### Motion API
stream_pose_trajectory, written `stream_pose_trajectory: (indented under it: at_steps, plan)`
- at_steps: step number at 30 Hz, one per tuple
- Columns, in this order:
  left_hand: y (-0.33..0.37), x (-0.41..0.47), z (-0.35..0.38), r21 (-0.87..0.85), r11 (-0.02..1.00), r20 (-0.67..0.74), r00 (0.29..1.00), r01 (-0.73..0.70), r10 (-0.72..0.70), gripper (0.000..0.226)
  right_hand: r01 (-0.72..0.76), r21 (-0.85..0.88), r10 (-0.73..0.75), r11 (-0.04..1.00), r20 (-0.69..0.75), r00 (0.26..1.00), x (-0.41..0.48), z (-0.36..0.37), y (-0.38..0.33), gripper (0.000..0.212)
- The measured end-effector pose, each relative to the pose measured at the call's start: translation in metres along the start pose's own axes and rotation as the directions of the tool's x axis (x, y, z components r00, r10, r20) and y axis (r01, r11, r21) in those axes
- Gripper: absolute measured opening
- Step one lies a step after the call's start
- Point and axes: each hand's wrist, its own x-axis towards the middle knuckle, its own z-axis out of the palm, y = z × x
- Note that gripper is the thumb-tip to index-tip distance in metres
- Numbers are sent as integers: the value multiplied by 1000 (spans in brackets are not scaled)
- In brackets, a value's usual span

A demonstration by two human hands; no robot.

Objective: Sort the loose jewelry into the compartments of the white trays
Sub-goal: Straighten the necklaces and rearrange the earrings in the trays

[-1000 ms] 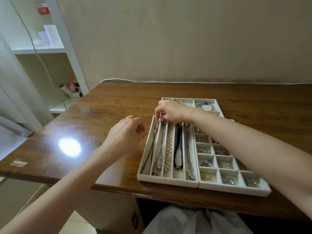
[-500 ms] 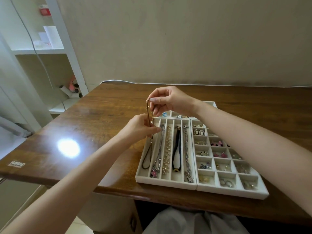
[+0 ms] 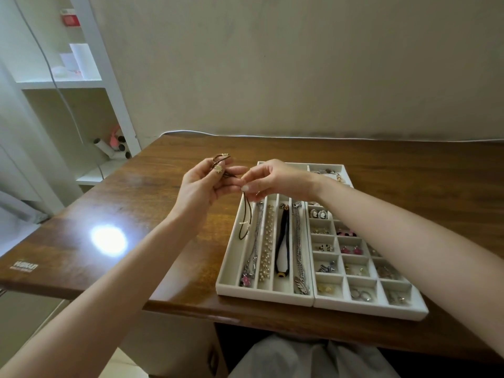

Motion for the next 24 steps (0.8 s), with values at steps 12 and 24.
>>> stream_pose_trajectory:
  at_steps: [12, 24]
  plan:
    - [-2, -4, 0, 123, 990, -8, 998, 67, -67, 38, 94, 128, -68, 987, -194, 979, 1, -10, 4, 12]
    - [-6, -4, -1, 119, 988, -93, 992, 95, -85, 32, 105, 183, -33, 978, -359, 933, 2, -17, 3, 5]
